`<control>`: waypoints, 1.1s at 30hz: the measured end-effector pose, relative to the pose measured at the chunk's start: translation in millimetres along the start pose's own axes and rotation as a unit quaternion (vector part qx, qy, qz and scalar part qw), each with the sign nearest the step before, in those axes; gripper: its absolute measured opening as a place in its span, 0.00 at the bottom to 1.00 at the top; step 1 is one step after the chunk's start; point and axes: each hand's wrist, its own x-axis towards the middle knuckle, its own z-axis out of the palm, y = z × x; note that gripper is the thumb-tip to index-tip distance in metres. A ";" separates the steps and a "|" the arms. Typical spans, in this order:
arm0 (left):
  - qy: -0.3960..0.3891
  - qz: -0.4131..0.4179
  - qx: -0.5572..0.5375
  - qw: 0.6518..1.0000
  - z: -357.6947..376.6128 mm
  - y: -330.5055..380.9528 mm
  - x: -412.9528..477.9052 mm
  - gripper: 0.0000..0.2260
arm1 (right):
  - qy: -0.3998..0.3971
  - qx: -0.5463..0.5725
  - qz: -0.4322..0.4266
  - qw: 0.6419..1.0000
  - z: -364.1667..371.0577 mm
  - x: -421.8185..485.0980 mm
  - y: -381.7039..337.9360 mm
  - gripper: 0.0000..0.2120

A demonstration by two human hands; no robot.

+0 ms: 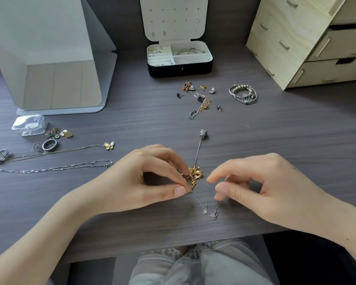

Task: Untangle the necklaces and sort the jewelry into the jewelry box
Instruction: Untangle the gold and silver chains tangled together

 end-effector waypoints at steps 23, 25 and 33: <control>0.102 -0.125 0.074 0.984 14.1 3.4 21.9 0.07 | 0.003 0.132 0.126 0.983 -4.3 33.9 6.4 0.04; 0.108 -0.124 0.077 0.983 13.9 3.2 23.2 0.05 | -0.001 0.178 0.127 0.976 -8.2 34.2 7.1 0.05; 0.023 -0.044 0.124 0.991 12.0 6.9 42.4 0.13 | 0.014 0.246 0.120 0.962 -16.4 36.8 7.3 0.07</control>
